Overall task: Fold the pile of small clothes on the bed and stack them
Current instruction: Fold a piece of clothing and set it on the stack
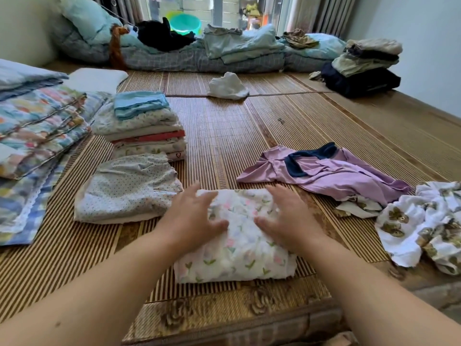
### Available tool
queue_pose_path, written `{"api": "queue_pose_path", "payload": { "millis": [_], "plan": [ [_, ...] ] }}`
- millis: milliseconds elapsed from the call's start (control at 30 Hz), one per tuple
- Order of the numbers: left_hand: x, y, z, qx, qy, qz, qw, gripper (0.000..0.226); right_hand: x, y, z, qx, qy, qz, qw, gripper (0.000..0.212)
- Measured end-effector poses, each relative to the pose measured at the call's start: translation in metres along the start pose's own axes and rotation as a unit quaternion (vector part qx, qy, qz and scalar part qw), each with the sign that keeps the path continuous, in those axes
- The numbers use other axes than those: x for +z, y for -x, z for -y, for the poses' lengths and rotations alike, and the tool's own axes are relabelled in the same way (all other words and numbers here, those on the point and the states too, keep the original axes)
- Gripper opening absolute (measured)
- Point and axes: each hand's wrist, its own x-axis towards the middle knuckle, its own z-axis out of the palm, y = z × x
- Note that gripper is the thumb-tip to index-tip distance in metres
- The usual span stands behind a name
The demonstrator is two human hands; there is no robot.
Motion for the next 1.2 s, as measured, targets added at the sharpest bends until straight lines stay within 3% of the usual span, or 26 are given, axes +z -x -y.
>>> {"api": "queue_pose_path", "payload": {
  "millis": [67,133,200,300,367,500,533,600,633,700,800,867,933,1000,1100,1200],
  "plan": [
    [0.011,0.003,-0.002,0.034,-0.064,0.074,0.995,0.076,0.009,-0.001,0.002,-0.080,0.056,0.067,0.993,0.061],
    [0.019,0.004,-0.001,0.024,-0.096,0.149,0.984,0.075,0.016,-0.001,0.002,-0.086,0.102,0.146,0.980,0.055],
    [0.020,0.004,0.000,0.014,-0.113,0.177,0.977,0.072,0.015,0.001,0.005,-0.071,0.149,0.161,0.973,0.055],
    [0.013,0.007,0.002,0.027,-0.112,0.111,0.987,0.063,0.006,0.012,0.020,-0.045,0.251,0.143,0.956,0.057],
    [0.005,0.010,0.005,0.024,-0.104,0.054,0.993,0.058,-0.001,0.025,0.033,-0.025,0.281,0.175,0.943,0.055],
    [-0.008,0.024,0.017,-0.007,-0.084,0.008,0.996,0.065,-0.014,0.048,0.041,0.033,0.122,0.279,0.952,0.046],
    [-0.011,0.029,0.021,-0.021,-0.086,0.003,0.996,0.072,-0.016,0.048,0.039,0.036,0.085,0.267,0.959,0.045],
    [-0.017,0.040,0.027,-0.073,-0.093,0.006,0.993,0.086,-0.017,0.040,0.032,0.020,0.050,0.161,0.985,0.039],
    [-0.019,0.045,0.029,-0.108,-0.093,0.020,0.990,0.091,-0.015,0.034,0.027,0.021,0.045,0.109,0.993,0.043],
    [-0.021,0.055,0.033,-0.160,-0.070,0.078,0.982,0.102,-0.010,0.025,0.023,0.049,0.019,0.103,0.993,0.068],
    [-0.013,0.064,0.030,-0.163,0.010,0.168,0.972,0.104,0.006,0.018,0.022,0.086,0.049,0.158,0.982,0.069],
    [-0.003,0.065,0.029,-0.153,0.071,0.157,0.973,0.116,0.015,0.015,0.024,0.059,0.053,0.152,0.985,0.055],
    [0.005,0.065,0.024,-0.147,0.155,0.127,0.969,0.125,0.018,0.019,0.031,0.019,0.000,0.160,0.987,0.033],
    [0.009,0.065,0.019,-0.130,0.248,0.116,0.953,0.126,0.014,0.021,0.033,0.031,-0.066,0.161,0.984,0.025],
    [0.016,0.068,0.012,-0.122,0.409,0.101,0.899,0.117,0.005,0.020,0.027,0.096,-0.152,0.149,0.972,0.038],
    [0.016,0.067,0.001,-0.133,0.569,0.123,0.802,0.106,-0.011,0.021,0.022,0.166,-0.211,0.211,0.940,0.073]
  ]
}}
